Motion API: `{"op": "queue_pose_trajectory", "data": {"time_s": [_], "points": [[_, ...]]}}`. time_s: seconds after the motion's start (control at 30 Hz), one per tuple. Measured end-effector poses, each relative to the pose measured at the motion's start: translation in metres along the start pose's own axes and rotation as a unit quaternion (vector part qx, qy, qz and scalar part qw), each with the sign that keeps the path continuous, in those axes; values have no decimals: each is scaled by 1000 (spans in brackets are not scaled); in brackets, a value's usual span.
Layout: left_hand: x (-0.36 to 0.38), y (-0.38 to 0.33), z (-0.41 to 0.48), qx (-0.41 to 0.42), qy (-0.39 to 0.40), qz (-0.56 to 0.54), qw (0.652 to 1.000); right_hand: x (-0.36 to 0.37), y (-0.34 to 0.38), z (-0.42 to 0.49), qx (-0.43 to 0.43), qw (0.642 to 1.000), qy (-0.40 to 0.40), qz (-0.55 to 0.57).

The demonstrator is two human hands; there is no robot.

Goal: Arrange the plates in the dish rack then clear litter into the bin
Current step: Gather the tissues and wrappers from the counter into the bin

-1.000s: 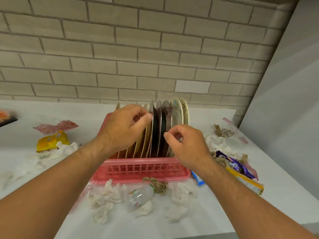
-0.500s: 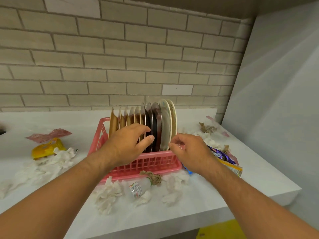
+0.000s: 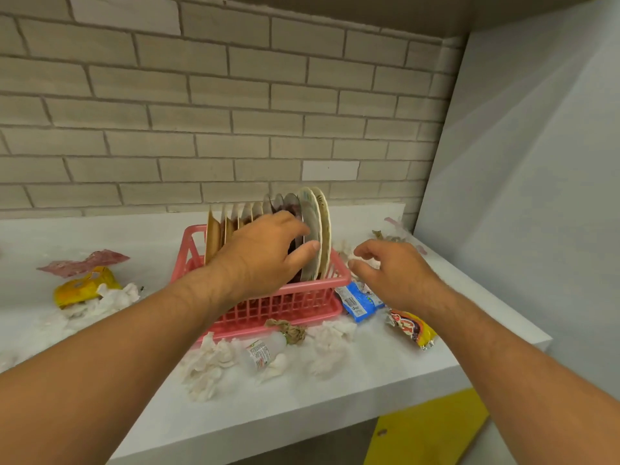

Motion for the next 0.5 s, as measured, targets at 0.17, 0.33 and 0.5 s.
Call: {"op": "queue_pose_trajectory", "data": {"time_s": [0.17, 0.33, 0.5], "points": [[14, -24, 39, 30, -7, 7, 1000, -8, -33, 23, 19, 1000, -9, -12], [45, -40, 91, 25, 1, 7, 1000, -16, -79, 58, 23, 1000, -5, -18], [89, -58, 164, 7, 65, -5, 998, -21, -139, 106, 31, 999, 11, -22]]}}
Point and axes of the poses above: each hand's wrist, its own z-axis towards the middle knuckle, its own x-axis out of the palm, y = z × x, the point moved 3 cm from there along z, towards the middle knuckle, and after that the axes turned 1 degree about y, right-handed, at the moved point
